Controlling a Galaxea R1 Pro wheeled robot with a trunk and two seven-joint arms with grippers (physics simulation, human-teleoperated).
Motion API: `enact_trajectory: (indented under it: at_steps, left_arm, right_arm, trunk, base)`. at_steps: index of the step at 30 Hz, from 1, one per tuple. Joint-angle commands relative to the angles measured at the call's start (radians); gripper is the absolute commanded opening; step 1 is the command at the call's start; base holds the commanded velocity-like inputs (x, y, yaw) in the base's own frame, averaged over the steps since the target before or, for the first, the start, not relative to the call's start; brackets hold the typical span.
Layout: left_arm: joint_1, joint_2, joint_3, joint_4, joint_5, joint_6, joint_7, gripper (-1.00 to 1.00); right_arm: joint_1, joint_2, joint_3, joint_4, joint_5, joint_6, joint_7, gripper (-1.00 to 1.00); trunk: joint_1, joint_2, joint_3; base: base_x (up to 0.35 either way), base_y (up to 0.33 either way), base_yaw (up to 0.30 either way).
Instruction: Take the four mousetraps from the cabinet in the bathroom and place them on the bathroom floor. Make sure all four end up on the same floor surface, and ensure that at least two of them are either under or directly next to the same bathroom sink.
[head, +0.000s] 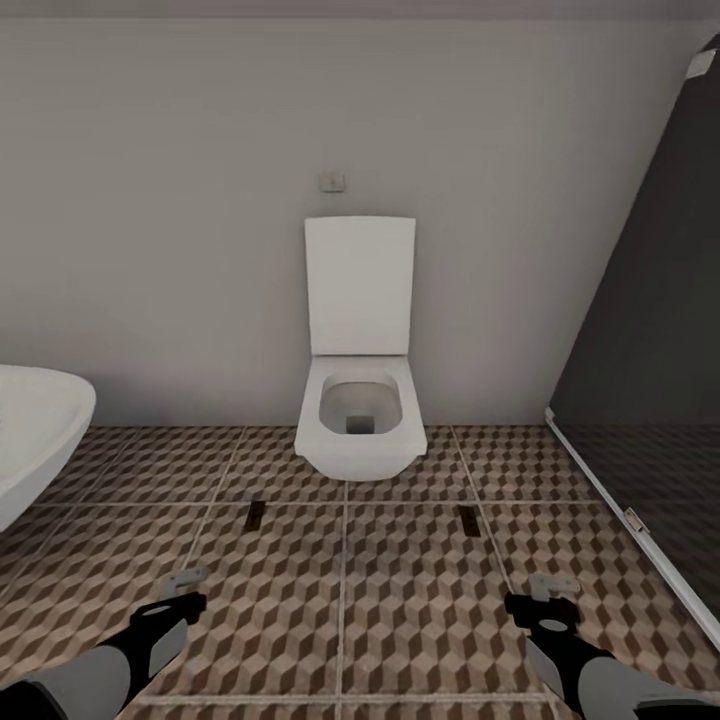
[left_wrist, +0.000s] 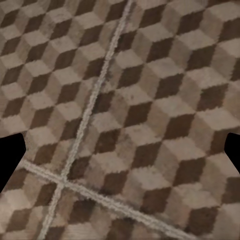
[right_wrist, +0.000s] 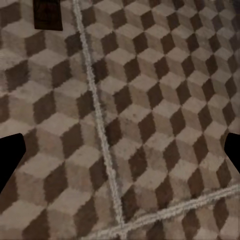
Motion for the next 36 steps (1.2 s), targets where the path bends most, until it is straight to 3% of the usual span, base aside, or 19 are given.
enact_trajectory:
  at_steps: [1,7,18,36]
  left_arm:
    - [0.000,0.000,-0.009,0.004,0.010,-0.002,0.004,1.00]
    - [0.002,-0.001,-0.008,0.023,0.010,-0.002,0.002,1.00]
    - [0.008,-0.002,-0.007,0.052,0.023,-0.004,-0.065,1.00]
    - [0.012,-0.004,-0.004,0.079,0.033,-0.006,-0.105,1.00]
  right_arm:
    - [-0.001,0.000,0.008,0.004,-0.007,-0.003,-0.002,1.00]
    - [-0.001,0.000,0.008,0.022,0.001,-0.003,-0.003,1.00]
    - [0.001,0.001,0.008,0.046,0.068,-0.003,-0.007,1.00]
    - [0.004,0.002,0.008,0.074,0.079,-0.005,-0.004,1.00]
  trunk:
    - [-0.001,0.000,0.003]
    - [-0.003,0.001,0.026]
    - [-0.008,0.004,0.069]
    - [-0.016,0.008,0.138]
  base:
    - [0.000,0.000,0.000]
    - [0.000,0.000,0.000]
    - [0.000,0.000,0.000]
    - [0.000,0.000,0.000]
